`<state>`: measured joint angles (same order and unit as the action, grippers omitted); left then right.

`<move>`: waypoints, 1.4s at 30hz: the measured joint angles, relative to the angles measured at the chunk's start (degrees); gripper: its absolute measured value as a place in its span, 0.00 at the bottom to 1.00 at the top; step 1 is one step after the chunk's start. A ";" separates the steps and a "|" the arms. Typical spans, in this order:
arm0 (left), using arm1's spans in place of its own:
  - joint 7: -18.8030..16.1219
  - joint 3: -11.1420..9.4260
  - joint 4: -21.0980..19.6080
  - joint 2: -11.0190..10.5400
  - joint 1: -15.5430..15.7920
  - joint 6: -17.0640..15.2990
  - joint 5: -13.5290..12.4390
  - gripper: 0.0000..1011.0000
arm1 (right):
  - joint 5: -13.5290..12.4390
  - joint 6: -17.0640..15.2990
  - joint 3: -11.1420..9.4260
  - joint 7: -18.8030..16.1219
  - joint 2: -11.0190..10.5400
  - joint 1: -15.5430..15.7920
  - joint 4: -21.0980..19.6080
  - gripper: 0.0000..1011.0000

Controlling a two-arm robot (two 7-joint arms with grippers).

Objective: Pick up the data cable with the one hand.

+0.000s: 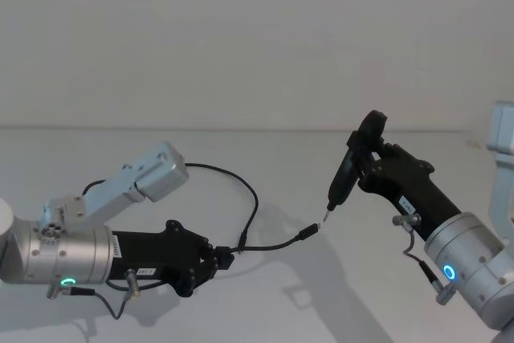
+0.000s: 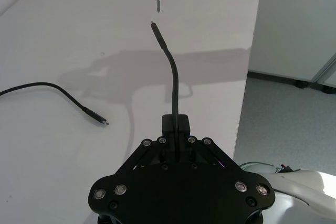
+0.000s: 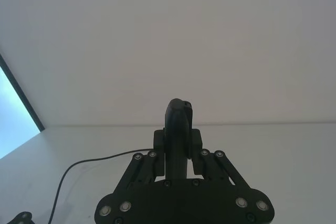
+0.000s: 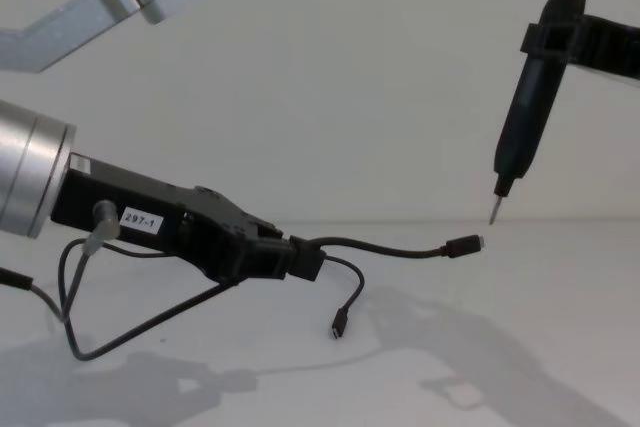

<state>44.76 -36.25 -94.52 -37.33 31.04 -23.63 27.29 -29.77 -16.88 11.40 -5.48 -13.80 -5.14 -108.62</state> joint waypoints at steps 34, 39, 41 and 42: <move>0.09 0.07 -0.10 -0.11 0.00 0.04 0.10 0.04 | -1.02 1.13 1.54 0.45 -1.18 -1.07 1.97 0.28; 0.09 0.07 -0.10 -0.11 0.00 0.04 0.09 0.04 | -0.96 1.25 1.60 0.46 -1.40 -1.17 2.17 0.28; 0.10 0.07 -0.10 -0.11 0.00 0.04 0.09 0.04 | -0.92 1.26 1.65 0.46 -1.45 -1.22 2.30 0.28; 0.10 0.07 -0.10 -0.11 0.00 0.04 0.09 0.04 | -0.92 1.26 1.65 0.46 -1.45 -1.22 2.30 0.28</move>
<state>44.85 -36.18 -94.61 -37.44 31.04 -23.59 27.38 -30.69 -15.62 13.05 -5.02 -15.25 -6.36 -106.32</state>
